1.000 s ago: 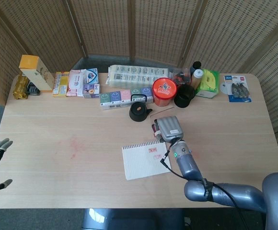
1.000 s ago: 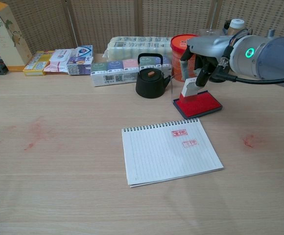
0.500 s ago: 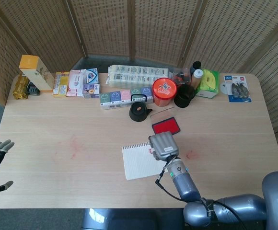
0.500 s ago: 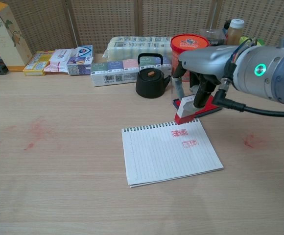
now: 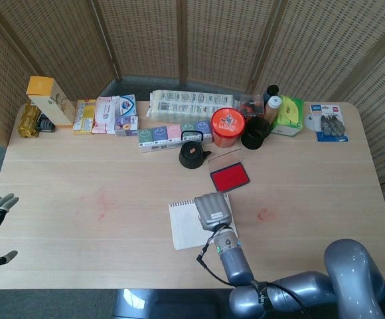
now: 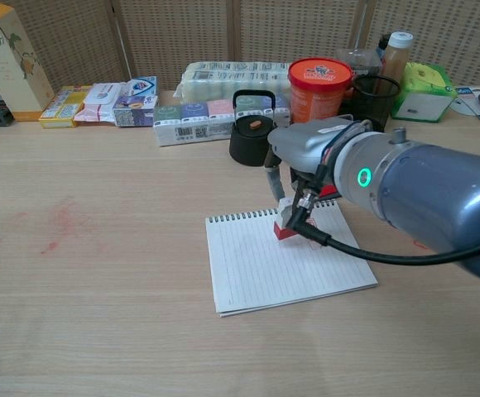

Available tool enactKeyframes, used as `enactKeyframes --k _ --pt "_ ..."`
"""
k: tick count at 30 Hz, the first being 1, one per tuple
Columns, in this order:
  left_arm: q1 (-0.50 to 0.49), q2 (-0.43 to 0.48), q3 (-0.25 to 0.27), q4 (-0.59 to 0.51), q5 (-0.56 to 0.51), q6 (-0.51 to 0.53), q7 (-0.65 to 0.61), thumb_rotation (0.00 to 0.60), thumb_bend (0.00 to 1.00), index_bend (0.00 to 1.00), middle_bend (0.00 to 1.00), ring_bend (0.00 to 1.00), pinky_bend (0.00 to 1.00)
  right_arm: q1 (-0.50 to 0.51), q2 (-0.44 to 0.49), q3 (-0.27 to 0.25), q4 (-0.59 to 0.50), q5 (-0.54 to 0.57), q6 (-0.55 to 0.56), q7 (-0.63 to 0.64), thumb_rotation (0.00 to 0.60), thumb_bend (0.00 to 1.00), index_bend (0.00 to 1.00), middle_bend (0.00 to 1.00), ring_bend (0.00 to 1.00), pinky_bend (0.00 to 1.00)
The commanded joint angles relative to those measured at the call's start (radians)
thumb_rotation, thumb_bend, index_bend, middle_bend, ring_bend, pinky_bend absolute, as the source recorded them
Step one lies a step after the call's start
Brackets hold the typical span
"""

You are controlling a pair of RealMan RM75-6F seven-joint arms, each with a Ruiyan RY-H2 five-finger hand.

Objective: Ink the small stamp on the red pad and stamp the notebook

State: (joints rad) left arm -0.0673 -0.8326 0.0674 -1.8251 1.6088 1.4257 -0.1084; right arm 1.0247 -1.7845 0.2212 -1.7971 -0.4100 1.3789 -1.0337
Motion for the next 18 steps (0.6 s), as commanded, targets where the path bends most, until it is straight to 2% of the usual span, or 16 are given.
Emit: enactKeyframes --k 1,11,18 --pt "0.0 0.001 0.001 0.001 0.002 0.0 -0.003 0.6 0.0 0.0 0.0 0.0 0.0 0.013 -0.032 0.025 0.046 0.028 0.008 -0.02 0.6 0.48 0.63 0.95 1.0 1.0" --pt "-0.003 0.004 0.0 0.007 0.001 -0.002 -0.018 0.6 0.0 0.0 0.0 0.0 0.0 0.025 -0.095 0.095 0.148 0.106 0.015 -0.045 0.6 0.48 0.63 0.95 1.0 1.0" --pt "-0.003 0.004 0.001 0.006 0.0 -0.003 -0.018 0.6 0.0 0.0 0.0 0.0 0.0 0.034 -0.13 0.124 0.181 0.12 0.011 -0.05 0.6 0.48 0.63 0.95 1.0 1.0"
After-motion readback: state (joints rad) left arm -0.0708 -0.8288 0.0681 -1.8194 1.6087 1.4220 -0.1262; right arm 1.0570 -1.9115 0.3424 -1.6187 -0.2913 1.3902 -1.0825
